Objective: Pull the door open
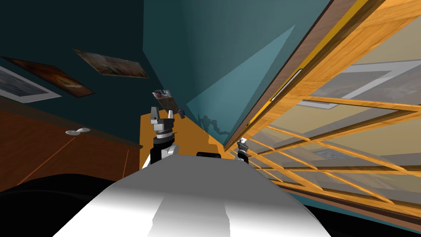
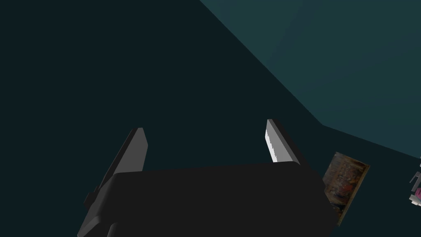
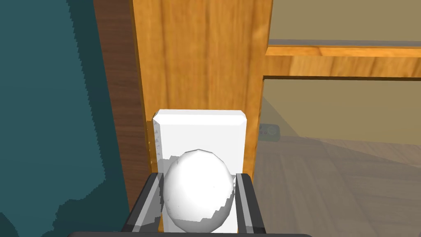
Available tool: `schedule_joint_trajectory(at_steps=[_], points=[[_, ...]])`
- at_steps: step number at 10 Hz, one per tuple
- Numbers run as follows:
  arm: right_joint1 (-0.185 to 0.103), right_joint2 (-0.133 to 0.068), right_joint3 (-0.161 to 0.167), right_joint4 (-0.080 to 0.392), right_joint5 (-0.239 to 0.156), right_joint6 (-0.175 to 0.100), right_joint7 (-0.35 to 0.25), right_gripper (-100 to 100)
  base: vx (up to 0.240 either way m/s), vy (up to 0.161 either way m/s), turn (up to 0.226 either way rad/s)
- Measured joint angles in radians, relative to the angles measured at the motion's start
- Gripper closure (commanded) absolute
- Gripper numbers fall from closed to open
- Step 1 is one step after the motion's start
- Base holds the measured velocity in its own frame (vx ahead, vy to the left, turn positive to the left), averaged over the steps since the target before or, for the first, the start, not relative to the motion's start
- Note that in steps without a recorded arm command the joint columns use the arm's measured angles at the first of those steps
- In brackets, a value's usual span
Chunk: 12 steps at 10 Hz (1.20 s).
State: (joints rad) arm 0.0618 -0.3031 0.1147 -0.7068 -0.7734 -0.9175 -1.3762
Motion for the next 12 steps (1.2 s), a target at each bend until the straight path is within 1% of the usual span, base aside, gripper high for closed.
schedule_joint_trajectory(at_steps=[2, 4, 5, 6, 8, 9, 10, 12], points=[[0.000, -0.010, 0.014, -0.006, 0.008, -0.001, -0.013, 100, -0.193, -0.009, 0.068], [0.006, -0.019, 0.035, -0.015, 0.019, 0.001, -0.029, 100, -0.233, 0.009, 0.075], [0.016, -0.025, 0.048, -0.032, 0.026, 0.007, -0.036, 100, -0.254, -0.001, 0.082], [0.015, -0.028, 0.063, -0.030, 0.034, 0.006, -0.047, 100, -0.241, -0.020, 0.078], [0.022, -0.042, 0.094, -0.044, 0.049, 0.011, -0.071, 100, -0.249, -0.022, 0.085], [0.021, -0.047, 0.107, -0.046, 0.056, 0.012, -0.083, 100, -0.103, -0.004, 0.033], [0.022, -0.045, 0.111, -0.044, 0.058, 0.014, -0.085, 100, -0.146, 0.014, 0.067], [0.029, -0.059, 0.128, -0.055, 0.066, 0.008, -0.099, 100, -0.255, -0.016, 0.097]])
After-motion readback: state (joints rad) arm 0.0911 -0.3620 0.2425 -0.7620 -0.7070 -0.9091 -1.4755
